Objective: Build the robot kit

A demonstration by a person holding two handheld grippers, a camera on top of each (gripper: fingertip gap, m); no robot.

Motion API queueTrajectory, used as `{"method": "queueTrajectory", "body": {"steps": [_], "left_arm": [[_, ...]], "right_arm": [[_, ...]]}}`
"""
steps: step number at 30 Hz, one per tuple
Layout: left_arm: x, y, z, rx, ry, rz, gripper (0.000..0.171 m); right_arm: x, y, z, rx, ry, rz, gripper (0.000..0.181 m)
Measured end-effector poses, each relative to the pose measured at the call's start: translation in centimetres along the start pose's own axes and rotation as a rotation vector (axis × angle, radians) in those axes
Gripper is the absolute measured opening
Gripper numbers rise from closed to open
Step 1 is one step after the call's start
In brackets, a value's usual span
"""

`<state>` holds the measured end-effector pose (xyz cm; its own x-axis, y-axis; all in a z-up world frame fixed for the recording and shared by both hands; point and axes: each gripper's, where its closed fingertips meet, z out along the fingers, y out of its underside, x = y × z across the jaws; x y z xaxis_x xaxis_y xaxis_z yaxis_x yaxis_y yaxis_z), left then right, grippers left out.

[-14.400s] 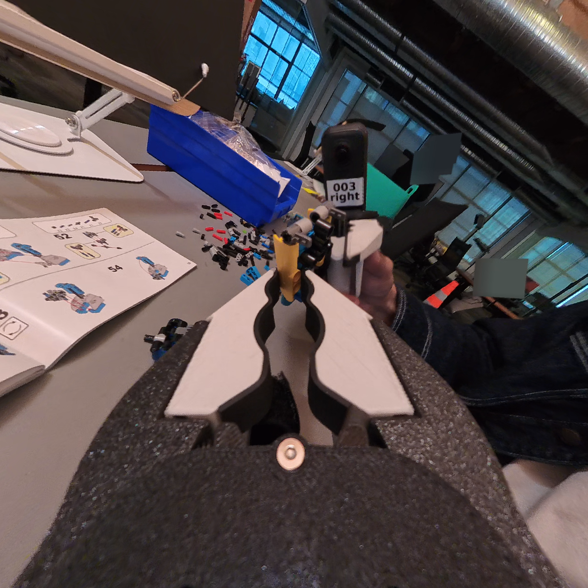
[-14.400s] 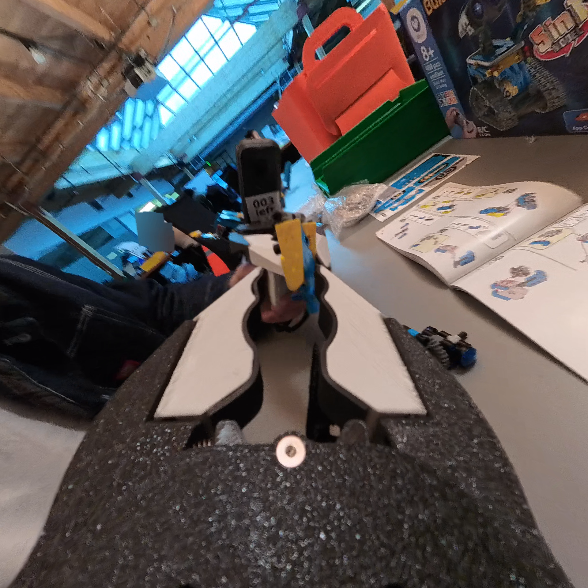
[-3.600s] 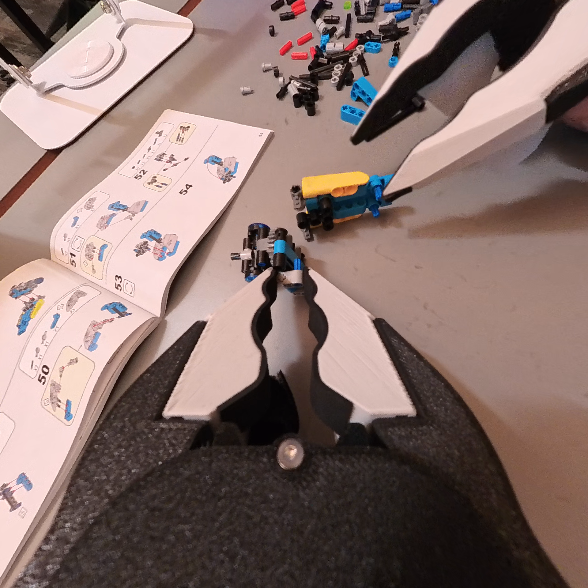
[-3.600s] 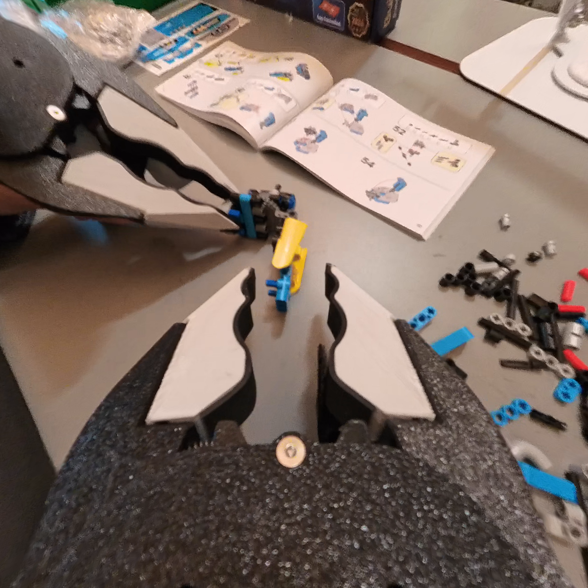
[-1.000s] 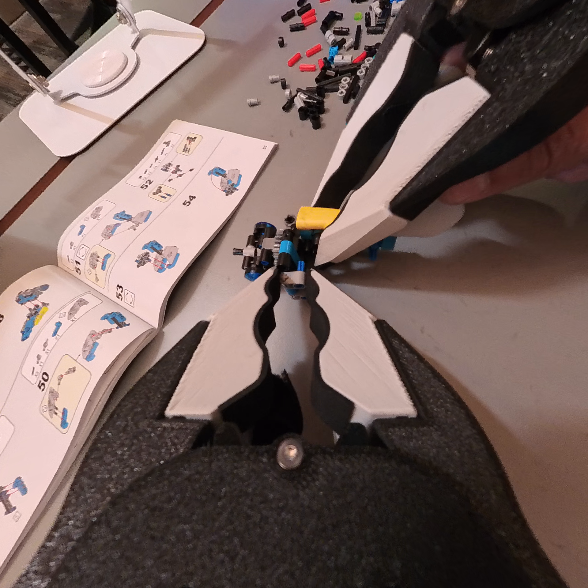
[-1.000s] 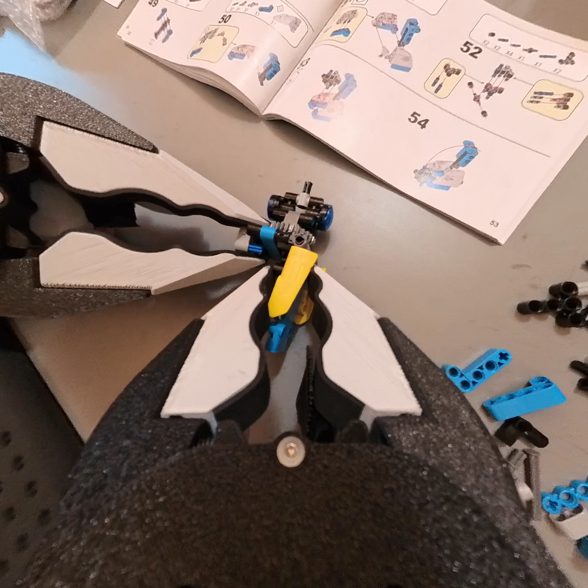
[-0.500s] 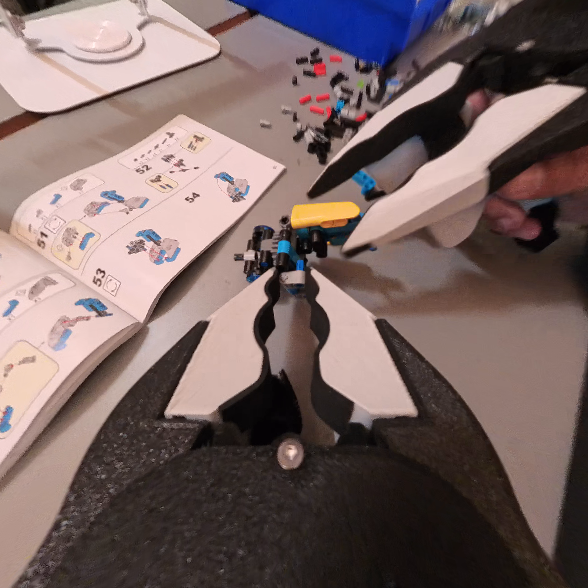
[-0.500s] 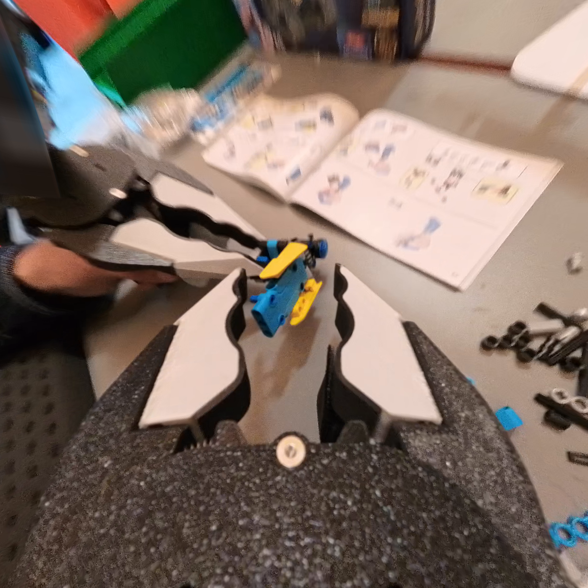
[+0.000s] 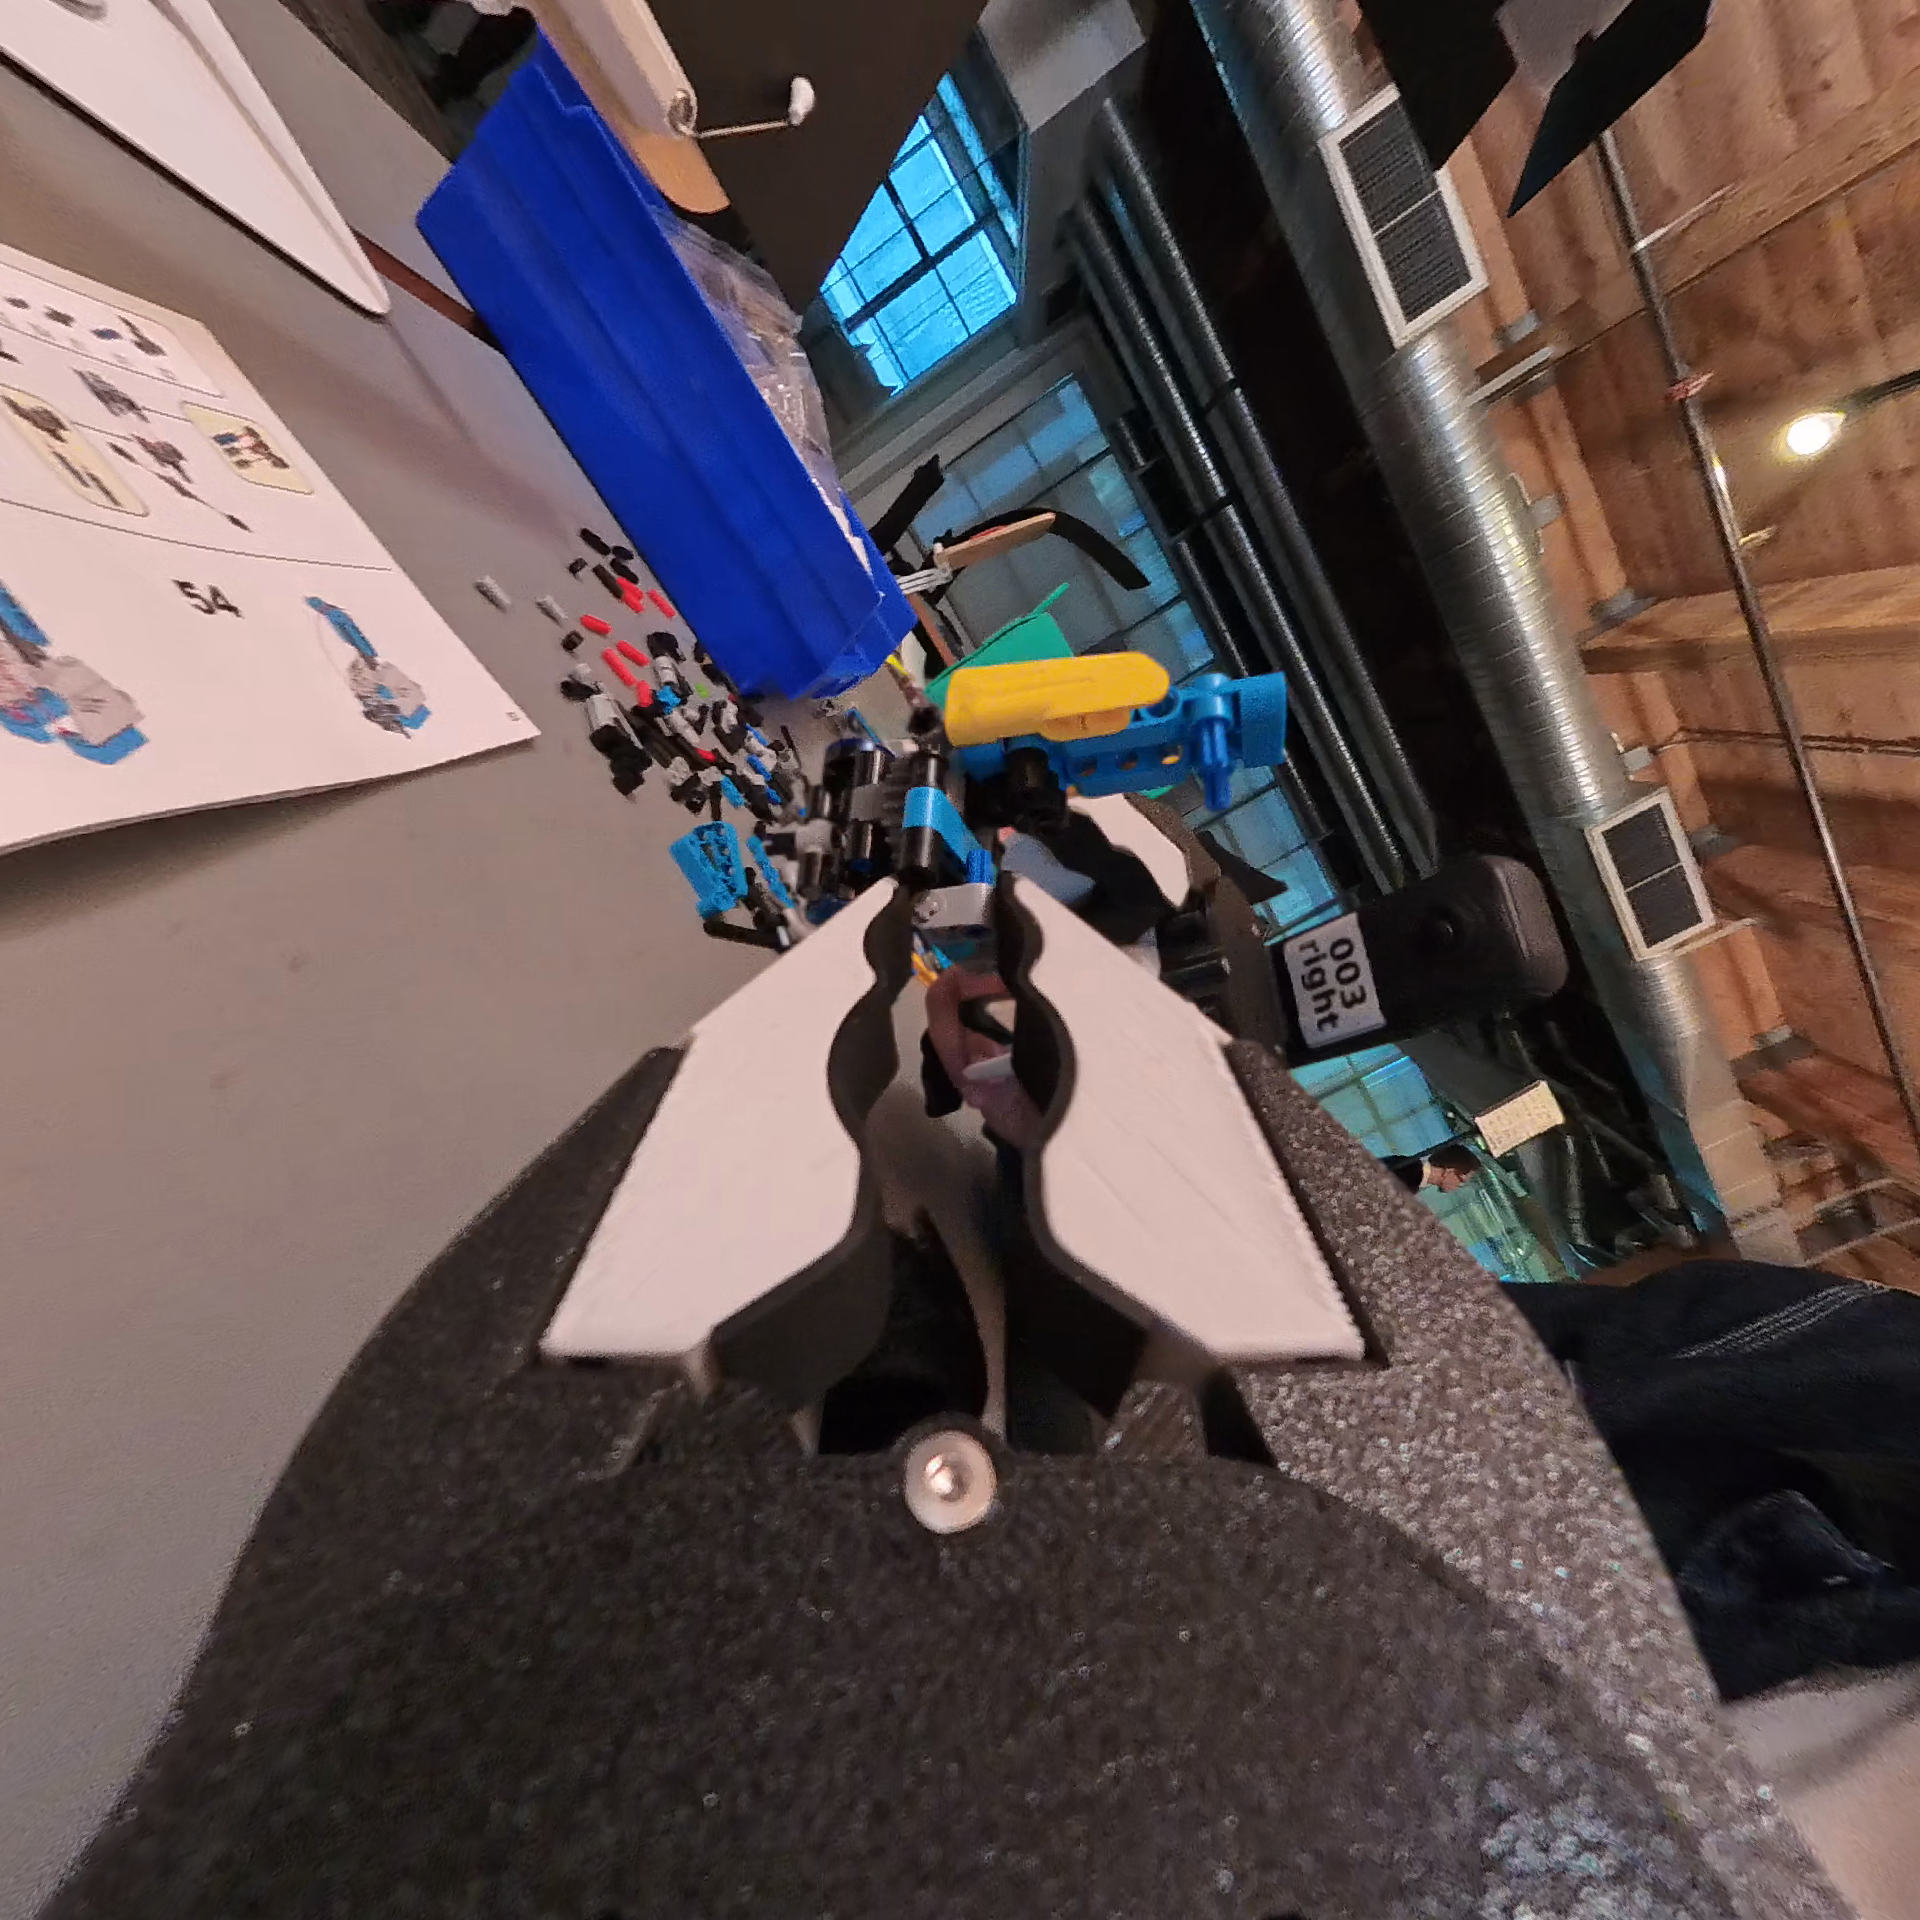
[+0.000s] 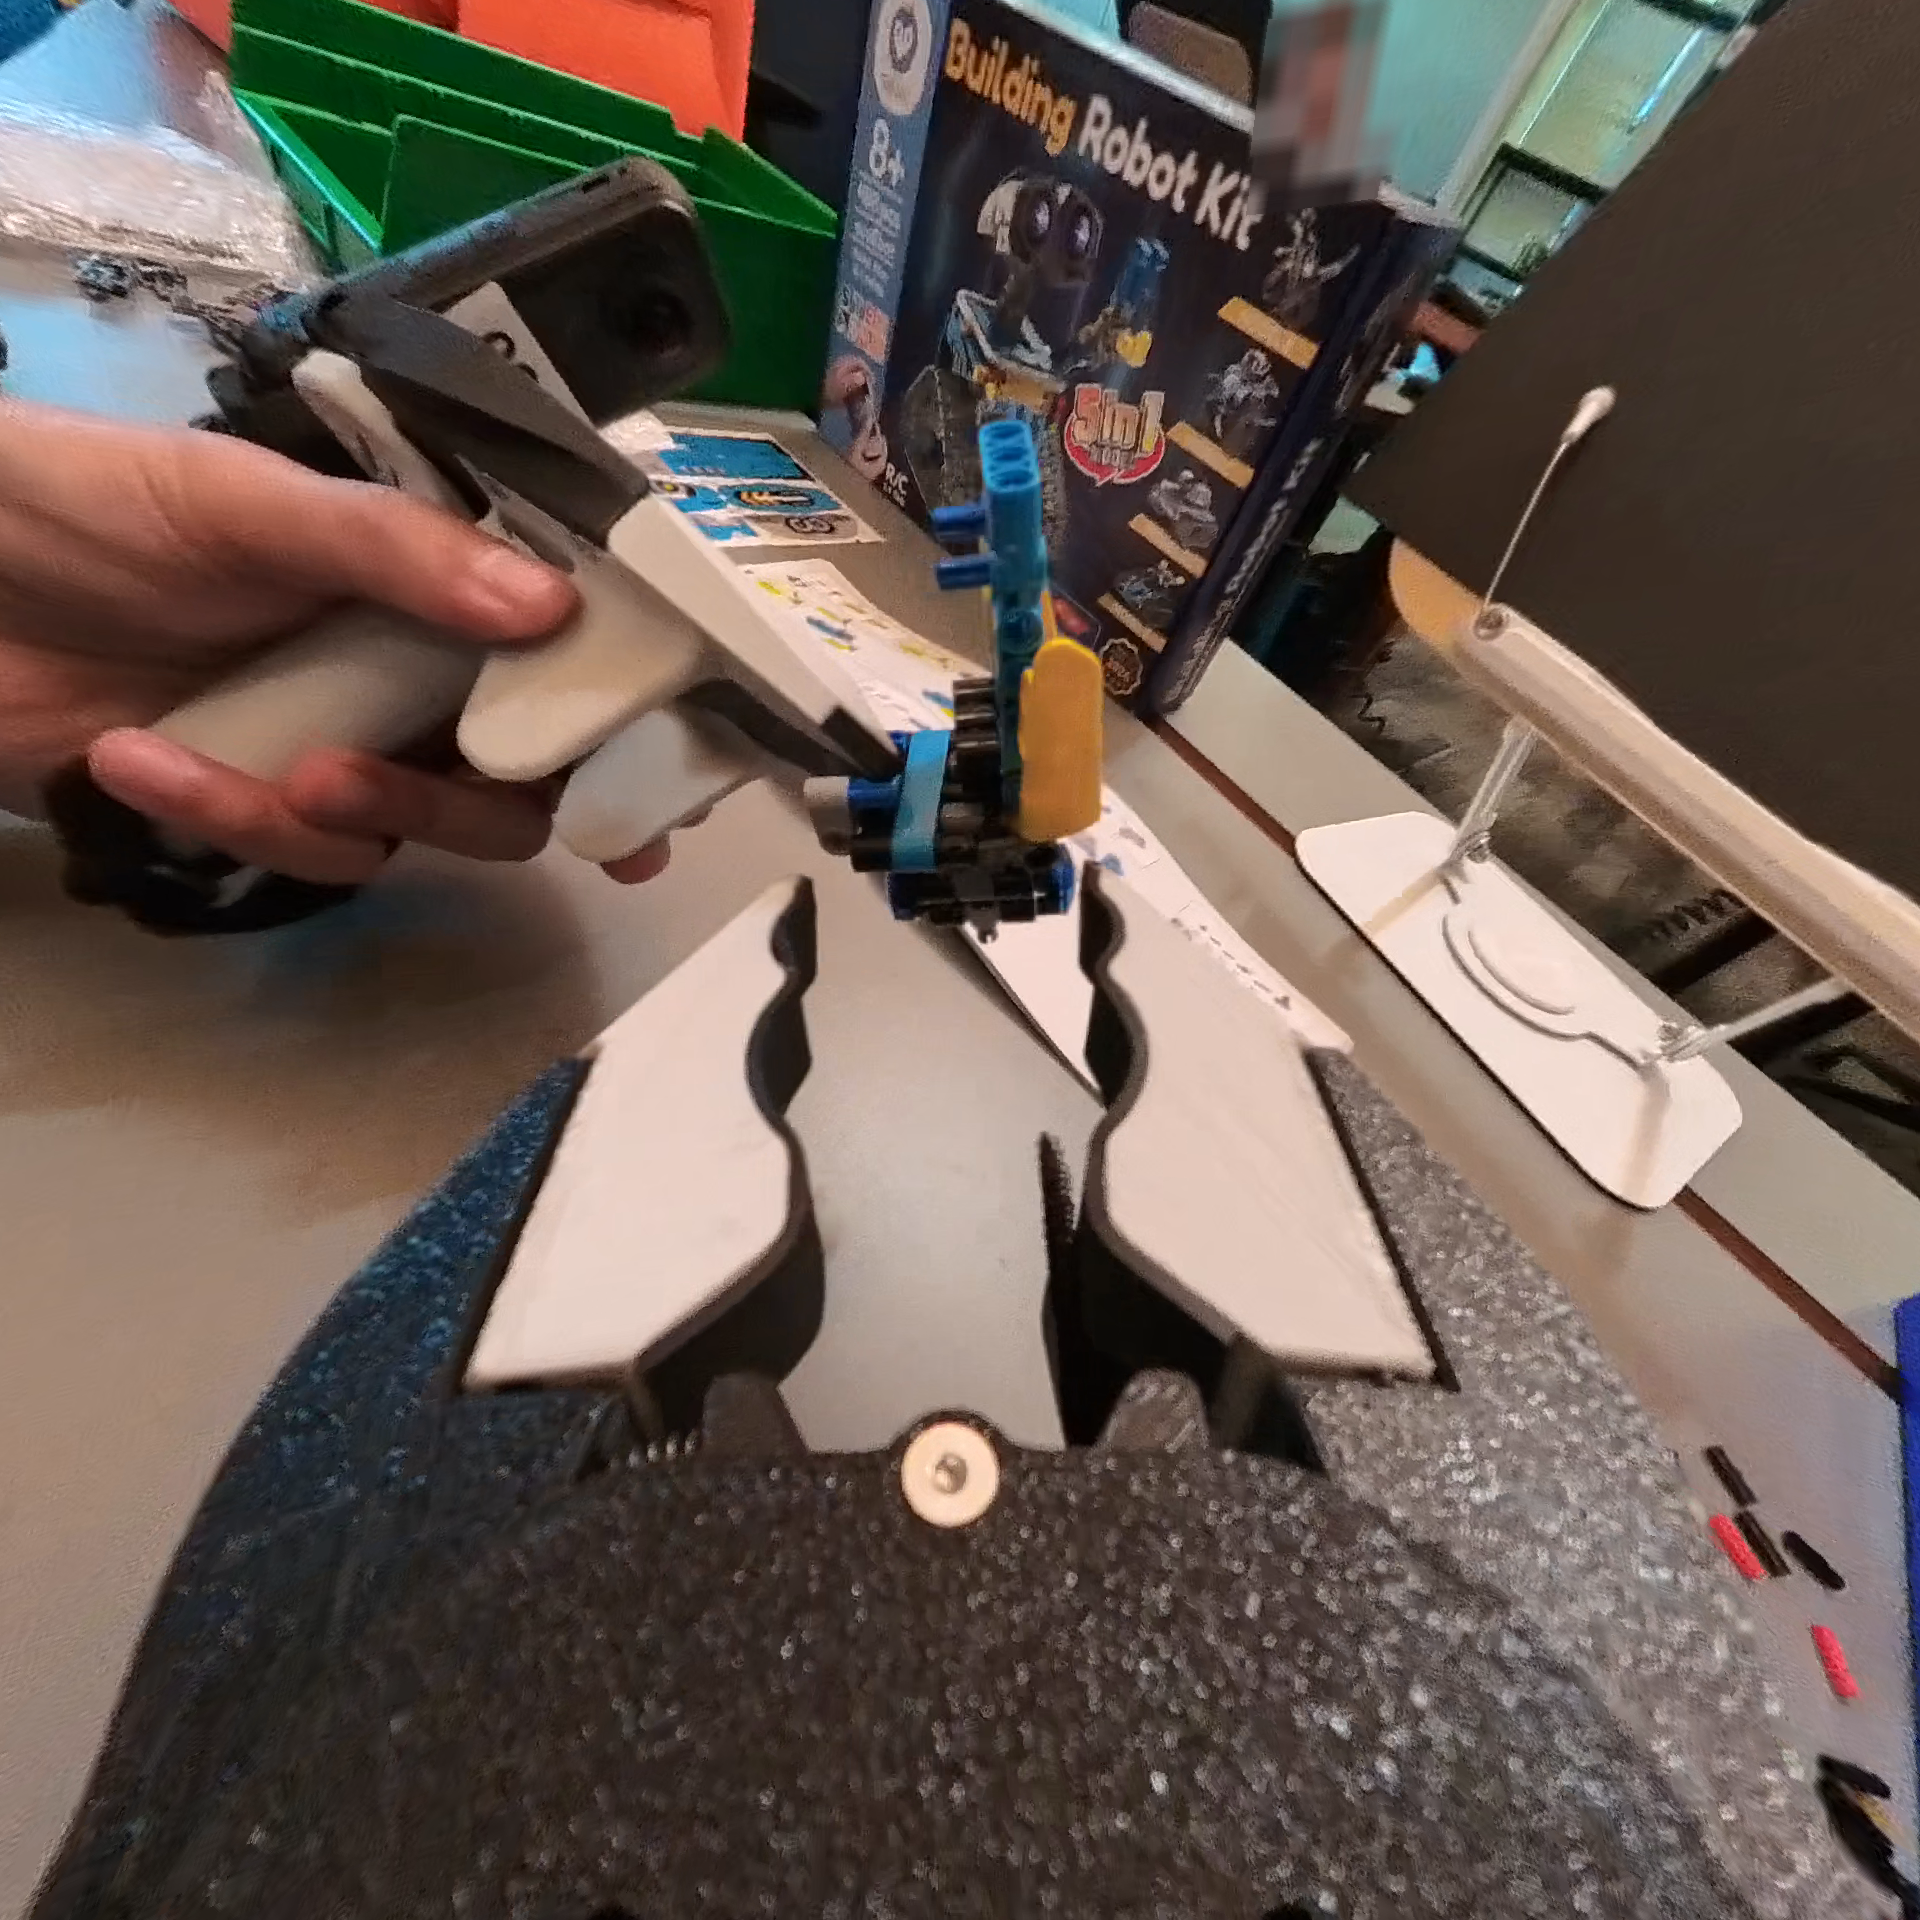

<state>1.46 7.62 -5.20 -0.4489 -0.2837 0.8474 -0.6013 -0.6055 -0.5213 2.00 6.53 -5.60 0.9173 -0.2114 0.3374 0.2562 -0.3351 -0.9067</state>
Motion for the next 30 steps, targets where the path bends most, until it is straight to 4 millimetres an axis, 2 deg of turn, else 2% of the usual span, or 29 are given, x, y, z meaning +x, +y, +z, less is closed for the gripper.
{"method": "queueTrajectory", "body": {"steps": [4, 6, 11, 12, 14, 16, 18, 20, 23, 30], "left_arm": [[1.0, 0.4, 0.2, -0.025, 0.049, 0.009, 0.015], [1.7, 0.5, 0.2, -0.037, 0.097, -0.001, 0.015], [3.8, 2.4, -0.4, -0.202, 0.231, 0.014, 0.014], [3.8, 3.1, -0.6, -0.253, 0.236, 0.016, 0.015], [3.8, 4.7, -1.0, -0.368, 0.248, 0.0, 0.015], [3.9, 6.0, -1.2, -0.444, 0.267, -0.048, 0.014], [3.2, 6.7, -1.1, -0.468, 0.247, -0.08, 0.015], [2.7, 6.5, -0.9, -0.45, 0.242, -0.114, 0.014], [2.2, 6.4, -0.9, -0.439, 0.228, -0.126, 0.014], [2.0, 6.2, -0.9, -0.433, 0.216, -0.127, 0.014]], "right_arm": [[0.0, -0.8, -0.4, 0.046, -0.013, -0.002, 0.04], [-0.5, -1.5, -1.1, 0.093, -0.064, 0.011, 0.041], [-1.9, -3.1, -4.6, 0.213, -0.431, 0.216, 0.034], [-1.8, -3.0, -4.9, 0.214, -0.476, 0.249, 0.038], [-2.9, -2.4, -5.7, 0.199, -0.611, 0.252, 0.046], [-3.9, -0.7, -5.8, 0.143, -0.677, 0.205, 0.044], [-4.3, 0.3, -5.9, 0.116, -0.68, 0.151, 0.03], [-4.5, 0.3, -5.7, 0.117, -0.657, 0.131, 0.027], [-4.0, 0.3, -5.4, 0.125, -0.588, 0.064, 0.013], [-3.9, 0.0, -5.4, 0.142, -0.579, 0.077, 0.012]]}}
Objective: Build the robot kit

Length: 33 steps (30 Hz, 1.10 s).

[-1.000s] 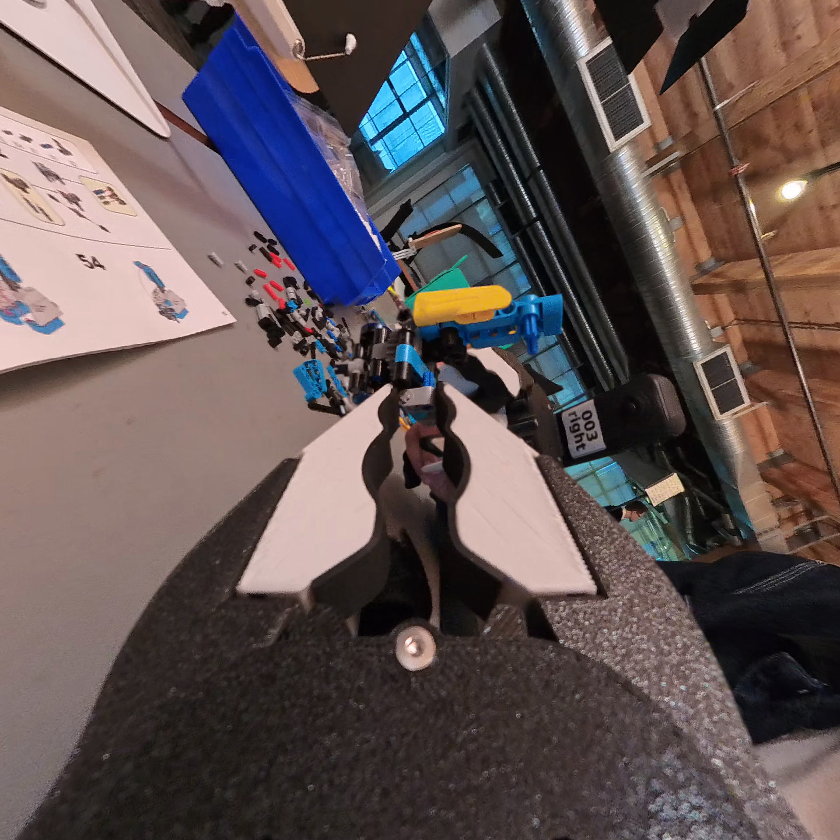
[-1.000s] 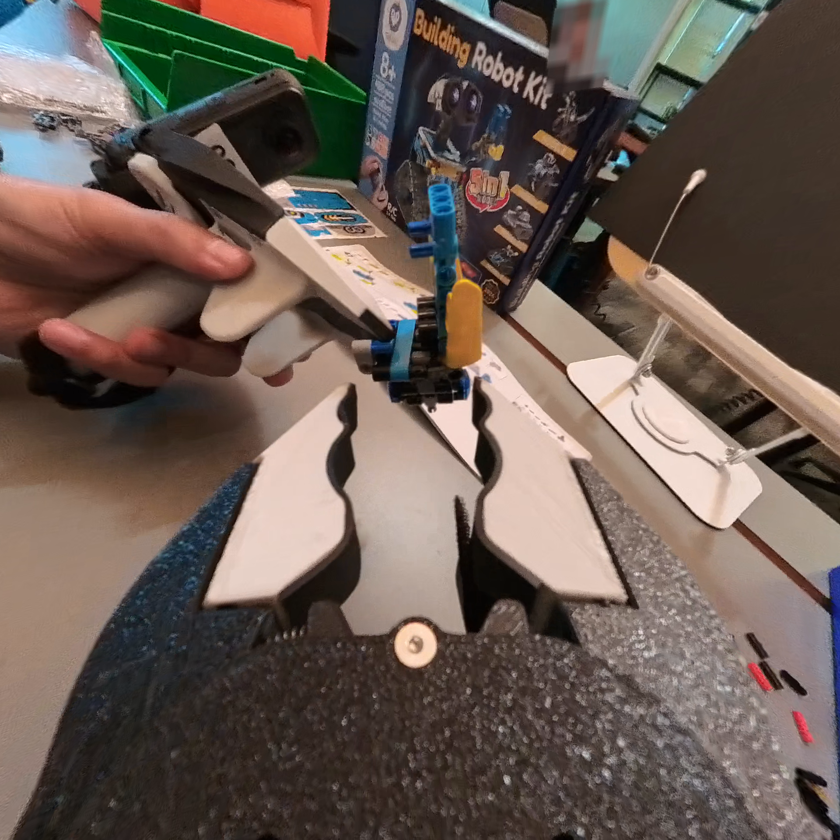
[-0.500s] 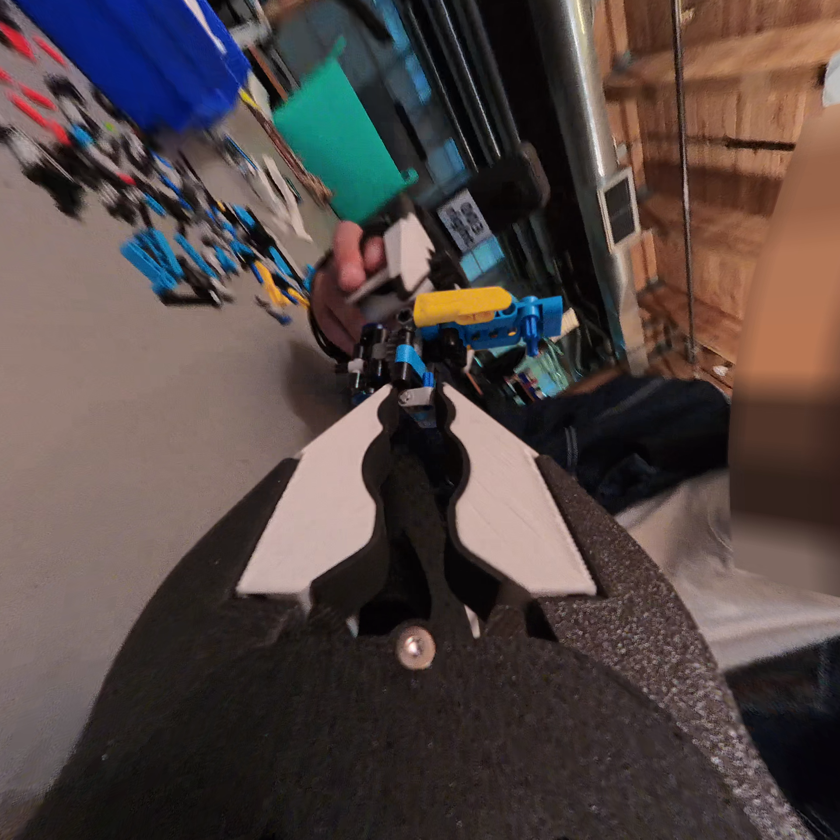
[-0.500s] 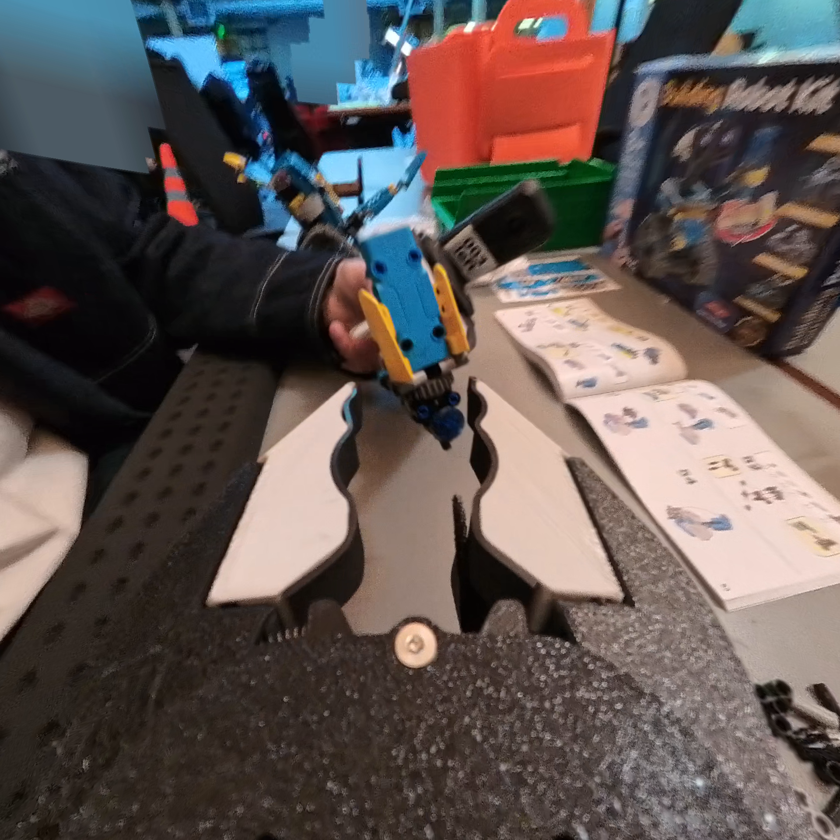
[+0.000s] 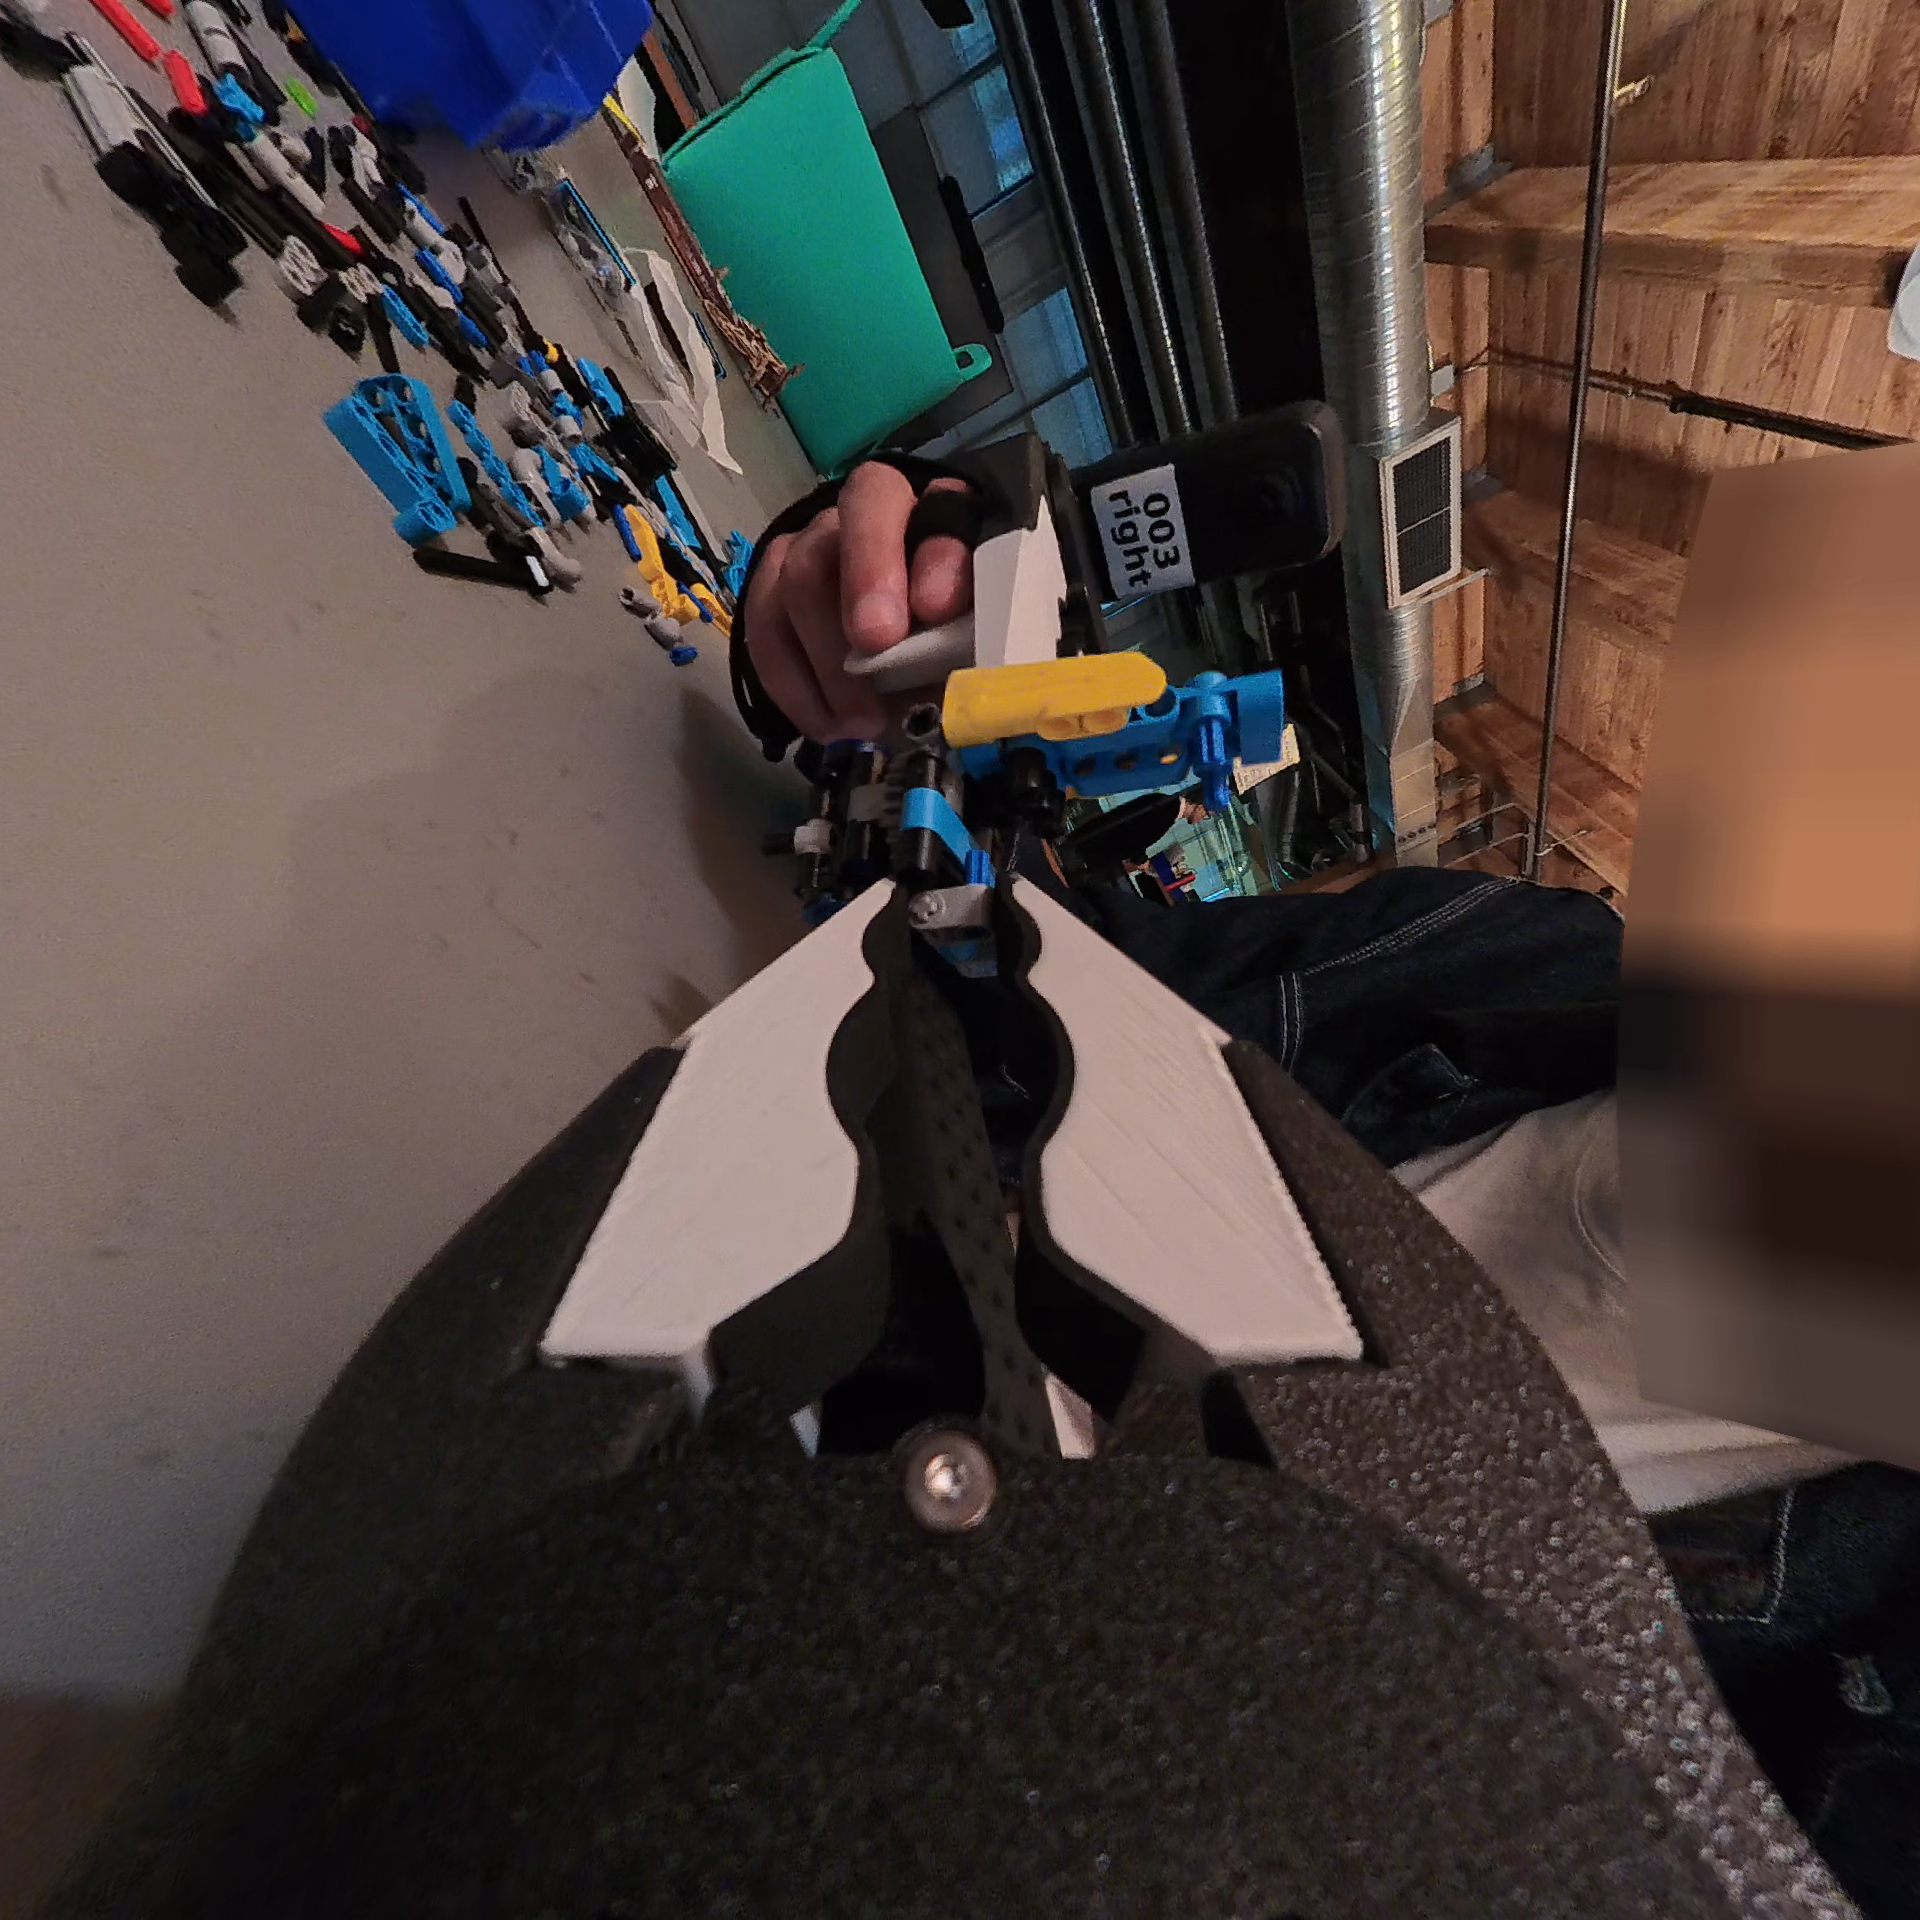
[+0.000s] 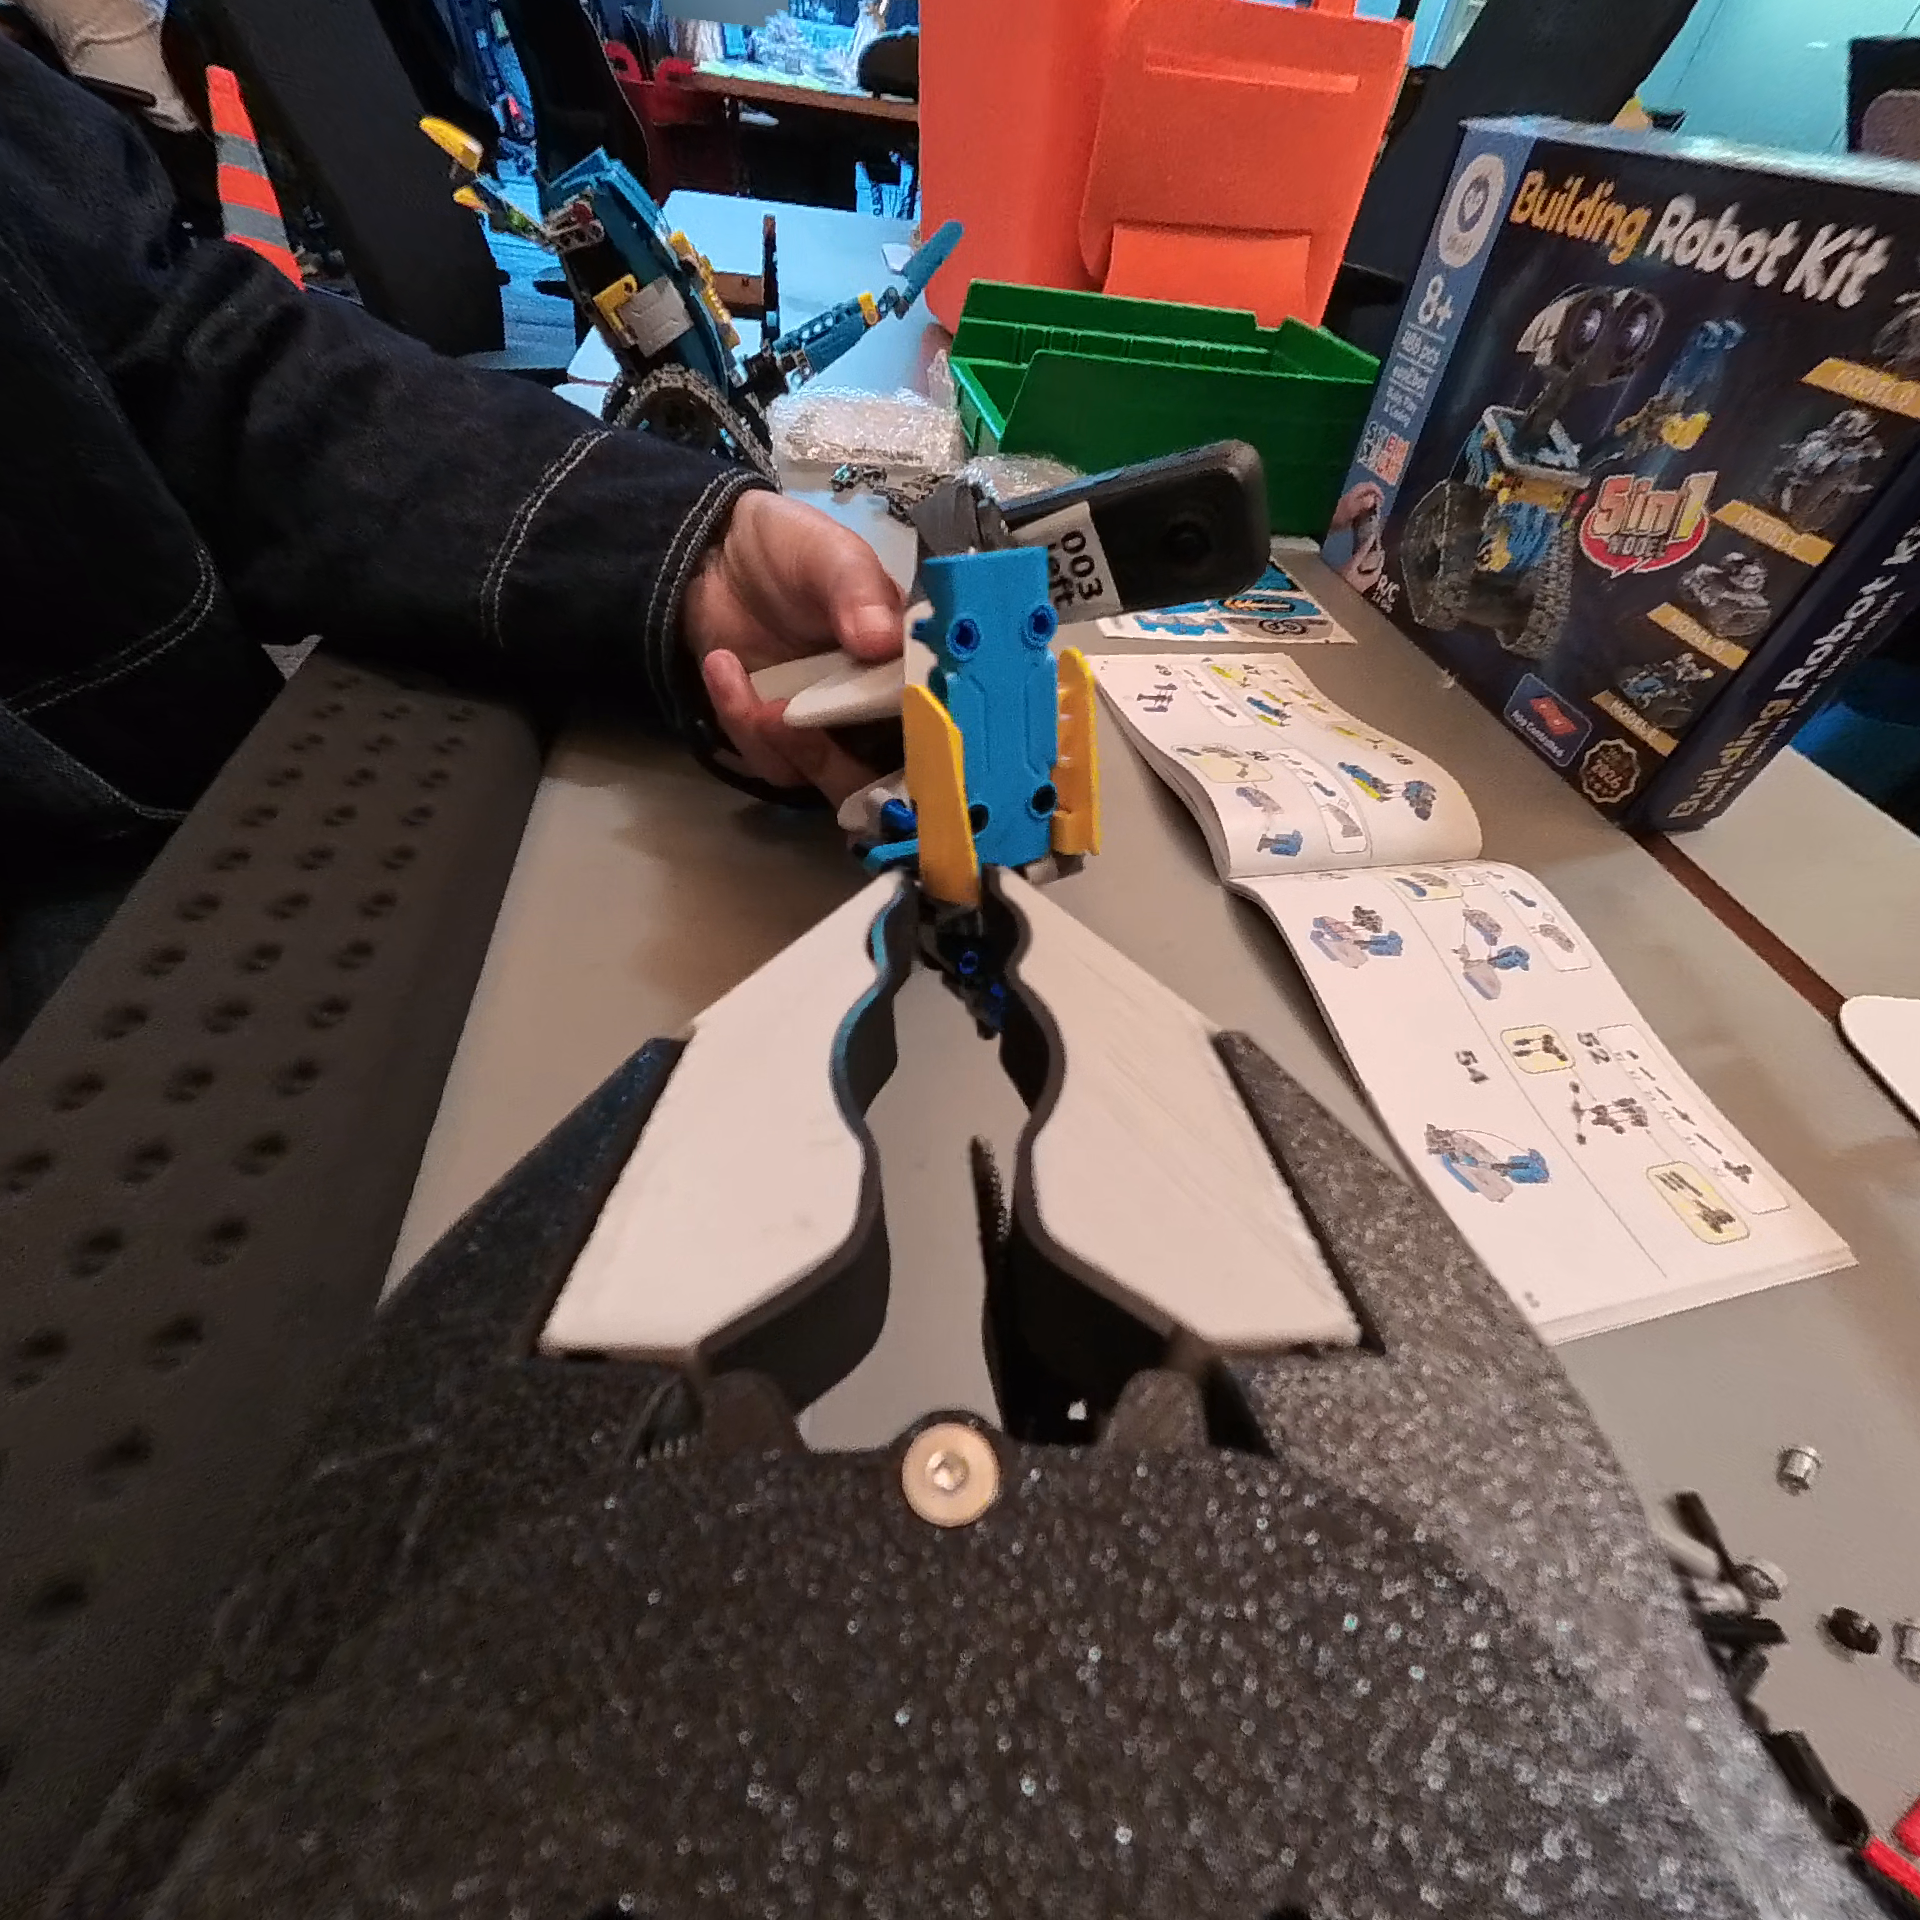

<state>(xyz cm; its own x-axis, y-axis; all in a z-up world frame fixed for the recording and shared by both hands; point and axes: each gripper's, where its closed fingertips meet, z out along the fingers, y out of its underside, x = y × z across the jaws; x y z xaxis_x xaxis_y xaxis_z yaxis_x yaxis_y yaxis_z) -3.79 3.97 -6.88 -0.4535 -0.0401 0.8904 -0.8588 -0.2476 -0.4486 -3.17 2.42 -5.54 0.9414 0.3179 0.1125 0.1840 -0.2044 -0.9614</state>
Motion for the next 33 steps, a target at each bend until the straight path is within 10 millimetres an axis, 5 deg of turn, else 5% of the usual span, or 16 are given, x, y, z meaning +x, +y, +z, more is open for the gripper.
{"method": "queueTrajectory", "body": {"steps": [25, 33], "left_arm": [[-0.5, -1.6, -0.7, 0.125, 0.005, -0.071, 0.014], [0.2, -2.2, -0.5, 0.176, 0.051, -0.078, 0.013]], "right_arm": [[1.8, -0.3, 0.6, -0.124, 0.312, -0.309, 0.011], [1.9, -1.2, 0.2, -0.001, 0.289, -0.184, 0.012]]}}
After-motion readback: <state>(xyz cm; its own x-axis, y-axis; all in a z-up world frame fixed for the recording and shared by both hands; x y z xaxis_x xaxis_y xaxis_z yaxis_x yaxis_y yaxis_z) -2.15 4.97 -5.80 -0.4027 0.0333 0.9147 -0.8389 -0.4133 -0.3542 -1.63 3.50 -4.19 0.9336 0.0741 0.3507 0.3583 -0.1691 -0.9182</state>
